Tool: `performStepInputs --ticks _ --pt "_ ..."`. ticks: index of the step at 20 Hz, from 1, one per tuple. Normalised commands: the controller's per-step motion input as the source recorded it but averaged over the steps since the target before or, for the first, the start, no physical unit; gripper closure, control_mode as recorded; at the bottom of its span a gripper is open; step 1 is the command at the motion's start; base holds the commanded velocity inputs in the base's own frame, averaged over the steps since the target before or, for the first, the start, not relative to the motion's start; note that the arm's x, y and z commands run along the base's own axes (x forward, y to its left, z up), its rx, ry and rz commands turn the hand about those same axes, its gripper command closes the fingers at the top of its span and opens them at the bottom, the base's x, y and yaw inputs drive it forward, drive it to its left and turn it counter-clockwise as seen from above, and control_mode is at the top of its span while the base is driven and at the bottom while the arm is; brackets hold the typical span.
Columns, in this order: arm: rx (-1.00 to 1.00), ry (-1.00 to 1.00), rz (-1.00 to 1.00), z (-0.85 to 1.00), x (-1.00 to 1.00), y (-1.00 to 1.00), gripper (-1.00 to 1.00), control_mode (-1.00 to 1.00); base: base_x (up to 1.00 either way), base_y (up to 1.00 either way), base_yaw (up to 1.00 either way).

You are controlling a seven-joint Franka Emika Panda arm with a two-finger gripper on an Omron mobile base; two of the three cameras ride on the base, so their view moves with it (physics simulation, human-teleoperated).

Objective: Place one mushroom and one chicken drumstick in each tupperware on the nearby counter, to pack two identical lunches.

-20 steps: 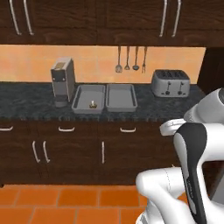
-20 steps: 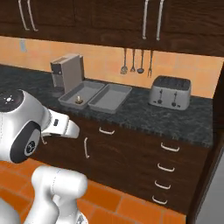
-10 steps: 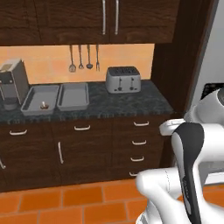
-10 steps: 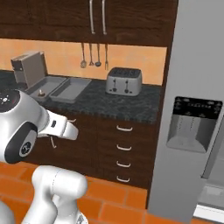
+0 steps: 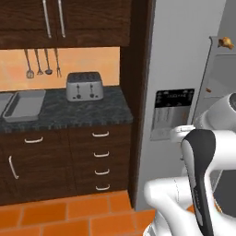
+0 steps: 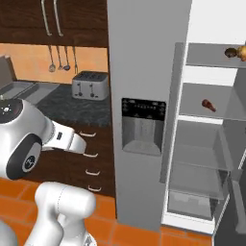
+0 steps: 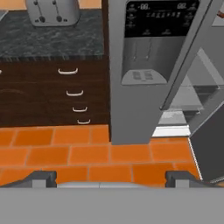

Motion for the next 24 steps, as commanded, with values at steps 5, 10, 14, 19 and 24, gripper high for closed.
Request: performStepInputs --ticks 5,10,14,19,24 --pt "0.0 0.0 0.0 0.0 0.0 0.0 -1.0 1.0 0.24 -0.95 -0.08" --pt "0.0 0.0 0.0 0.0 0.0 0.0 -1.0 1.0 0.49 -0.73 -0.04" --pt "0.0 0.0 0.0 0.0 0.0 0.0 -1.0 1.0 0.5 -0.36 -0.2" --pt "0.0 0.0 0.0 0.0 0.0 0.0 -1.0 1.0 0.29 -0.18 -0.39" --pt "0.0 0.0 0.0 0.0 0.0 0.0 -1.0 1.0 0.52 -0.36 -0.15"
